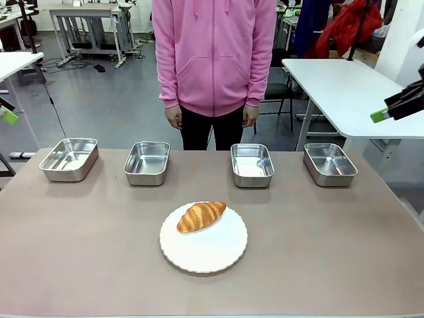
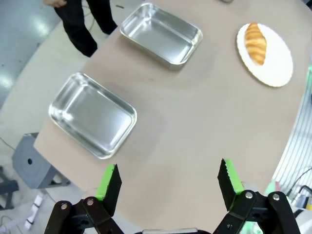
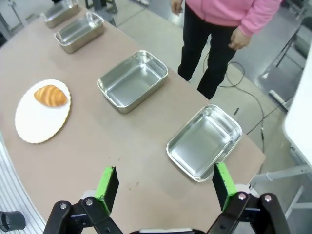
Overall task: Place the bread in the container.
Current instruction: Place the Butter Roll into the Airtight Container indicated by the human.
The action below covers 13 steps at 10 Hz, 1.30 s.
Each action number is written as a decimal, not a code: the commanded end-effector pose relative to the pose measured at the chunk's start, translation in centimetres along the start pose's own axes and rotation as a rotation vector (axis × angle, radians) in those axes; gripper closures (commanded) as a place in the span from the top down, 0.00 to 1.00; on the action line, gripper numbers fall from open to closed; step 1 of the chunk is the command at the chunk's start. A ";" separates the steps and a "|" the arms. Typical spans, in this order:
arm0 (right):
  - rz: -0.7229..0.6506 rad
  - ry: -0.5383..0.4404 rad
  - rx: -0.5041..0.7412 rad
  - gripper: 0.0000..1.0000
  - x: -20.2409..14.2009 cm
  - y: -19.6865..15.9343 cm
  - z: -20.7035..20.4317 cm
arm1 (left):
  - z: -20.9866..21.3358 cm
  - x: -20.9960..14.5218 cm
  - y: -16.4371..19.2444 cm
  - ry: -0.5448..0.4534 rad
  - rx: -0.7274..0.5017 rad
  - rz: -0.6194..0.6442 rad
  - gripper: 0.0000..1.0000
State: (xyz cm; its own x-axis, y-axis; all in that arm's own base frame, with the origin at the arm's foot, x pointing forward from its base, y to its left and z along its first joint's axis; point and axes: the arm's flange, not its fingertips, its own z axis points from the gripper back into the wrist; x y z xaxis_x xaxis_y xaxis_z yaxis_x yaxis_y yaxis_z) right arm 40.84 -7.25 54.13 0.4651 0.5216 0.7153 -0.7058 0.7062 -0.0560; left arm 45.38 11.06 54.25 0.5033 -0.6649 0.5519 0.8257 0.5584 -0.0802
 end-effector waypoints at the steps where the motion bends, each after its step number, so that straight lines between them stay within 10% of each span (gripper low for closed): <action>1: -0.014 -0.044 0.036 1.00 0.9 -3.3 2.4 | 2.8 -0.2 1.7 -0.101 -0.058 -0.032 1.00; 5: -0.024 -0.131 0.075 1.00 0.3 -6.5 5.0 | 7.2 -2.2 2.6 -0.279 -0.042 -0.007 1.00; 13: -0.011 -0.178 0.123 1.00 -0.7 -7.1 6.0 | 7.3 -1.6 2.9 -0.335 -0.061 0.015 1.00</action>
State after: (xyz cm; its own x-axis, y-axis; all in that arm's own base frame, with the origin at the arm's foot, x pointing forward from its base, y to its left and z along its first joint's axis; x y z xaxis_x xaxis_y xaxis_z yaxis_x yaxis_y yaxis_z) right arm 41.78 -15.02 58.01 0.4096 0.4165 0.8116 -0.7515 0.6584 0.0413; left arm 45.18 17.13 58.81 0.4270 -0.4647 0.7757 0.8321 0.5377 -0.1360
